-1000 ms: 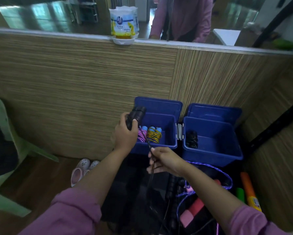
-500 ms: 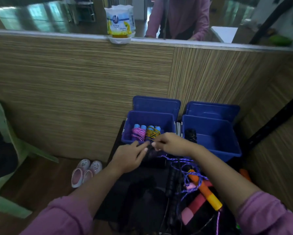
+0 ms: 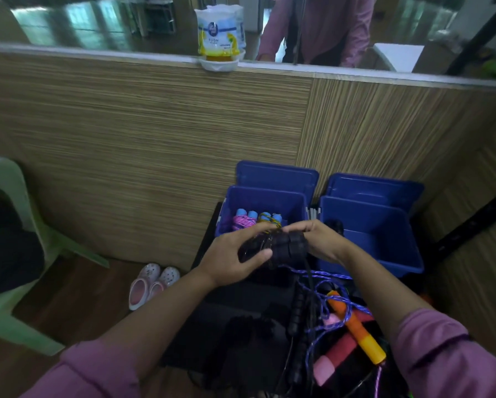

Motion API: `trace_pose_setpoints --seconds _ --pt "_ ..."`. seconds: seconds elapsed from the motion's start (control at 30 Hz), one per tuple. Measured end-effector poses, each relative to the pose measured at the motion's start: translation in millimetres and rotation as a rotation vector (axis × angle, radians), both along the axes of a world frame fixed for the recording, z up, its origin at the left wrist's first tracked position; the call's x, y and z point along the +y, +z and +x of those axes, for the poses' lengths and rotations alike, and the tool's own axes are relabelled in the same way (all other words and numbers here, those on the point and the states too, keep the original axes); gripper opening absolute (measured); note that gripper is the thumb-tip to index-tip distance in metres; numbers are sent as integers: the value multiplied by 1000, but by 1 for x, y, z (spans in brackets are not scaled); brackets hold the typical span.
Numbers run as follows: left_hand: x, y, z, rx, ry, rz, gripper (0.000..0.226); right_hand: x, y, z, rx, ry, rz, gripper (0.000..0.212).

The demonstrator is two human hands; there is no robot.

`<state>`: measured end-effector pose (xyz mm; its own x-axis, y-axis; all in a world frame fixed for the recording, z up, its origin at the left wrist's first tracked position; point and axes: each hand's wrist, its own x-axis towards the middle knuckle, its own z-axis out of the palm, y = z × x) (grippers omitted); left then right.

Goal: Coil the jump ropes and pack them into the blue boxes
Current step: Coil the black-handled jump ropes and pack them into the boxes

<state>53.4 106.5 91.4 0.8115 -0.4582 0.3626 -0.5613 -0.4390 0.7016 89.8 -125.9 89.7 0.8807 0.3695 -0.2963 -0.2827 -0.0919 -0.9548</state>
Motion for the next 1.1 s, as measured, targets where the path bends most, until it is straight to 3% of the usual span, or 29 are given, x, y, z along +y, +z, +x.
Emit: trace_pose_setpoints --seconds 0.13,0.3,0.4,0.5,0.67,0.77,0.9,1.0,1.1 --pt "-5 3 11 30 154 -135 38 13 -7 -16 131 -32 -19 26" --pt "-9 -5 27 14 555 -119 44 33 -19 -37 299 1 -49 37" --pt "-7 -11 34 25 682 49 51 43 -17 -44 313 3 -83 34" --pt "-2 -16 37 71 716 298 45 52 -5 -46 140 8 -260 30" --pt "-10 -23 32 174 622 477 46 53 19 -37 -218 183 -694 31" --pt "-15 -31 23 91 556 602 53 47 31 -27 -331 307 -814 28" --pt "-6 -37 9 -47 301 539 65 29 45 -13 -435 419 -772 24" --pt "-2 -31 4 -18 101 454 62 16 38 -4 -474 449 -646 16" --pt "-2 -23 -2 7 27 351 59 9 28 0 -408 401 -498 12"
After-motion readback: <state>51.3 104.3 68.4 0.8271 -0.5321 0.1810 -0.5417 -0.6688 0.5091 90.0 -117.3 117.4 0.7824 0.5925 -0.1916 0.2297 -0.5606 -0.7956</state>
